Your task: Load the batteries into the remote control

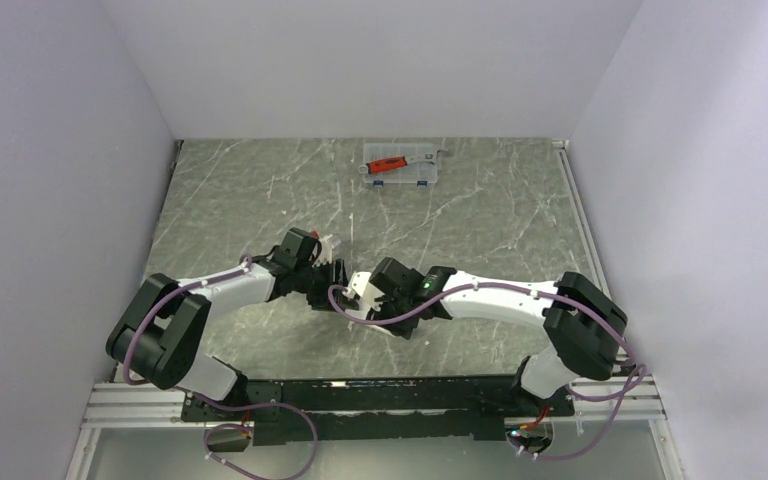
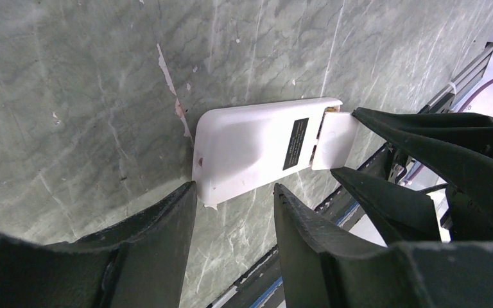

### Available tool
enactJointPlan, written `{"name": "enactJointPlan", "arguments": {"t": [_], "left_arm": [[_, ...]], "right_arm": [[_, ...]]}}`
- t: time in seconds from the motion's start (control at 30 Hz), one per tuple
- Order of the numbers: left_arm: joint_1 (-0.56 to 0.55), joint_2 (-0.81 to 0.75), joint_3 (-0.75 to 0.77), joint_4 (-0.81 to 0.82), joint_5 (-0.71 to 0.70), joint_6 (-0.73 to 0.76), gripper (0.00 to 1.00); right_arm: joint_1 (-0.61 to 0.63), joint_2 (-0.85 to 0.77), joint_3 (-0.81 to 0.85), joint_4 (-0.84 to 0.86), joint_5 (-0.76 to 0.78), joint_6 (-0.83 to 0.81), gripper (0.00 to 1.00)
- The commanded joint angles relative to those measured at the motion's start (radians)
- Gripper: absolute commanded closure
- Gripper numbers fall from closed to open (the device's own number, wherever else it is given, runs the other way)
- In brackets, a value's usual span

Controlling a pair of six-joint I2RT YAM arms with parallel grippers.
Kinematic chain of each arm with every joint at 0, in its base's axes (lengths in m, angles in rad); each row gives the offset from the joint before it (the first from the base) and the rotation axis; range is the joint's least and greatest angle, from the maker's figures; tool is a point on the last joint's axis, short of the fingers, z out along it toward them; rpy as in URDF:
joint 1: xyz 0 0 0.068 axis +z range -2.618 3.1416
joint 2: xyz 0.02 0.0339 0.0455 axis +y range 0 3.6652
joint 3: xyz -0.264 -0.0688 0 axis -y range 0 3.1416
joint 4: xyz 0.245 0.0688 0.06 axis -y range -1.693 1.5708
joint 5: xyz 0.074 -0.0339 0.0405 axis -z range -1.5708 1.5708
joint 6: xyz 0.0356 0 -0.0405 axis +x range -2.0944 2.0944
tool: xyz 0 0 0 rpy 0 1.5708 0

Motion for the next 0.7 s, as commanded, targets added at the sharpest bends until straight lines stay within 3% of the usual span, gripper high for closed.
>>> {"name": "enactJointPlan", "arguments": {"t": [0.0,0.67], "left_arm": [[0.002,-0.024,-0.004,0.032,0.025,0.007,0.47],[0.000,-0.022,-0.007,0.038,0.028,0.005,0.47]], "right_arm": [[-0.003,0.008,0.026,-0.006,-0.011,0.002,0.79],[-0.013,0.005,0.033,-0.019,0.010,-0.004,0.79]]}}
